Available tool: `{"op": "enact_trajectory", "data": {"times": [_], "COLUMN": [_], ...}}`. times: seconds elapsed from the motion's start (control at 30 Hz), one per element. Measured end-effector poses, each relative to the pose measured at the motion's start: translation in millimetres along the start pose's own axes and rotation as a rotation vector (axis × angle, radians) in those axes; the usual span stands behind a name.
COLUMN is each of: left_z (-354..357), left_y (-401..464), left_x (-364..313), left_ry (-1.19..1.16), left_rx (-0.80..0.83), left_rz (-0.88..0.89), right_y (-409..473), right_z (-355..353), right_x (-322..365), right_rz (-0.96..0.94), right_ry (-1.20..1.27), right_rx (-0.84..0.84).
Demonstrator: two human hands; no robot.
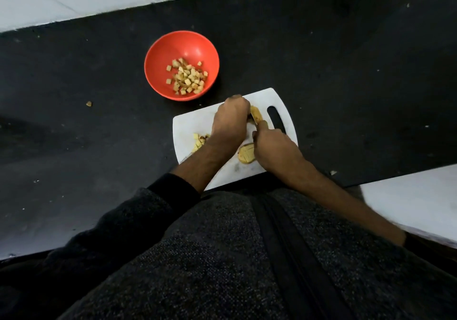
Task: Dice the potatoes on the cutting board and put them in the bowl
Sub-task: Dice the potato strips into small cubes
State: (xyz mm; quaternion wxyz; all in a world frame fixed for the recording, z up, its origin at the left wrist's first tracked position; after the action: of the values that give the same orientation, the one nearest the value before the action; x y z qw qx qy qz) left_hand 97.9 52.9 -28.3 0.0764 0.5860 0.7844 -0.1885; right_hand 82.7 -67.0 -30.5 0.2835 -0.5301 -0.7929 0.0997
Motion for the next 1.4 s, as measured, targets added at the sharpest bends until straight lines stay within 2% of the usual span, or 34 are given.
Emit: {"op": "enact_trajectory", "data": {"times": [0.27, 0.43, 0.73, 0.8, 0.97, 1.03, 1.17, 1.4], "left_z": [6.5, 8.8, 3.5, 0.3, 1.3, 2.0, 2.3, 0.1], "left_y": [4.0, 3.7, 9.7, 9.9, 10.5, 15.0, 16.7, 11.1], "left_x": [1.2, 5.5, 10.7, 7.3, -6.7, 0.4, 12.7, -1.4], "left_ry": [-0.009, -0.061, -0.114, -0.089, 0.086, 0.105, 0.002, 0.154], "left_rx": [-0.001, 0.001, -0.001, 0.013, 0.161, 0.168, 0.188, 0.107], "left_rz": [0.012, -0.029, -0.007, 0.045, 0.416, 0.446, 0.408, 0.678], "right_y": [15.4, 16.0, -36.2, -39.4, -30.6, -26.0, -22.7, -10.5], "right_z": [2.2, 4.3, 1.9, -10.2, -39.2, -37.4, -41.7, -41.4], "right_x": [-3.3, 0.7, -24.0, -26.8, -28.8, -29.2, -43.4, -46.0], "right_rz": [-0.010, -0.011, -0.018, -0.019, 0.011, 0.017, 0.068, 0.074], "right_ry": [0.035, 0.013, -0.090, -0.127, -0.023, -0.012, -0.005, -0.004], "right_rx": [0.116, 0.100, 0.150, 0.118, -0.049, -0.032, -0.041, -0.069]}}
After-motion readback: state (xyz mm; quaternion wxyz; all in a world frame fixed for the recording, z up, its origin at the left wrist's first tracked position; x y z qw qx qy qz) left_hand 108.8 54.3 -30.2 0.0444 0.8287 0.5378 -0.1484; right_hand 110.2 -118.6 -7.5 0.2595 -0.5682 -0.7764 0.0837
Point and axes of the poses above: each hand's wrist, its own y-axis towards the middle knuckle, its own z-axis out of the palm, x = y × z, the point moved 5 cm from there along y, towards the middle knuckle
